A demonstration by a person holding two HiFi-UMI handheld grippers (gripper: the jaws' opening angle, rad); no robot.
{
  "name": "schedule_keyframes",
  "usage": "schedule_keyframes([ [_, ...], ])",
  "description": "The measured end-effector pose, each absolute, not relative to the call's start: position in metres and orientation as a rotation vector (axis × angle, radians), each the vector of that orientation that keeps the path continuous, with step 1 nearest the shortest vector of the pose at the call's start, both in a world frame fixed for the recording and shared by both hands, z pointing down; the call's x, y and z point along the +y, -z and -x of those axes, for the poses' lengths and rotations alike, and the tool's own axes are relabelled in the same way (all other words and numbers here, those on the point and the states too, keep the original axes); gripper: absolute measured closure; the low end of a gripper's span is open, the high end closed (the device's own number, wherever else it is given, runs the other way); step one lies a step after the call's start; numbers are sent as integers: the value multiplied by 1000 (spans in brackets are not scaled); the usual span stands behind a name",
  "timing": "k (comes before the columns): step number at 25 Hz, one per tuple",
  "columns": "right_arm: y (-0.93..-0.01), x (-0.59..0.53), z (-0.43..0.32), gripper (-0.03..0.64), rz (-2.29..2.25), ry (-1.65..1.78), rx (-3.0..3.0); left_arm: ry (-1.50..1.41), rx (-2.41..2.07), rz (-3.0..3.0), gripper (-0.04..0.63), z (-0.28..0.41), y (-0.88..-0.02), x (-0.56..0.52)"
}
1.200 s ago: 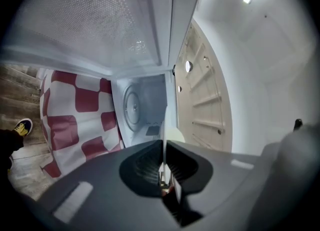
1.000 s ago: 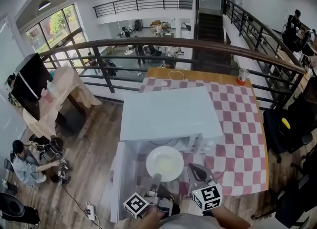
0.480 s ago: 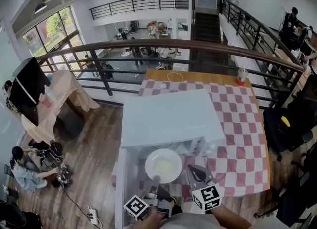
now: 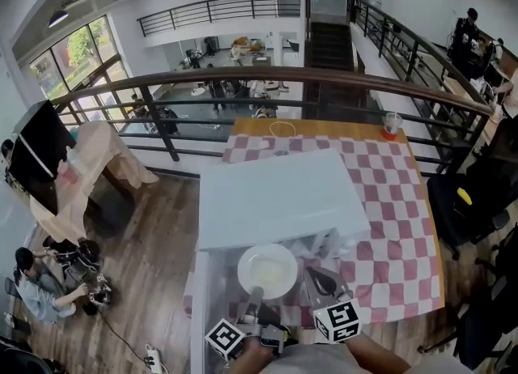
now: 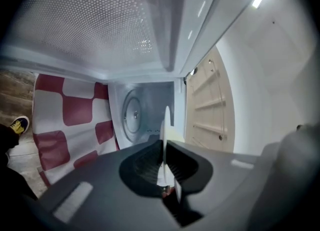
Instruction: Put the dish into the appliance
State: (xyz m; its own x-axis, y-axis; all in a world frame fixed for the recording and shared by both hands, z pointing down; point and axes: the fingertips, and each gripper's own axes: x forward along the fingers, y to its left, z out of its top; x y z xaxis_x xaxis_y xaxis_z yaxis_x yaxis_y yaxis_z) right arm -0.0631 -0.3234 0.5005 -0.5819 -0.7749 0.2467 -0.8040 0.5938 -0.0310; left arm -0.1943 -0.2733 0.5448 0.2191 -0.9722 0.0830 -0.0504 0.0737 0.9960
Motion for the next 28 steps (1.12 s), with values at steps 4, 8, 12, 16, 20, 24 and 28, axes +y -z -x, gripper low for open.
schedule_keyframes([
  [4, -502, -328, 66, 617, -1327, -199, -2606, 966, -1102, -1281, 575, 197, -549, -279],
  [8, -503, -330, 69, 617, -1347, -192, -2597, 962, -1098, -1285, 575, 199, -554, -285],
  [12, -503, -332, 69, 617, -1366, -190, -2590, 968, -1093, -1280, 575, 200, -555, -293],
  [16, -504, -334, 68, 618, -1380, -188, -2584, 956, -1107, -1287, 575, 201, -559, -301],
  [20, -507, -338, 69, 617, -1376, -184, -2580, 966, -1109, -1277, 575, 203, -562, -308],
  [24, -510, -345, 73, 618, -1370, -177, -2582, 955, -1131, -1264, 575, 208, -573, -316],
  [28, -512, -352, 79, 618, -1350, -172, -2586, 937, -1163, -1278, 575, 213, -582, -329],
])
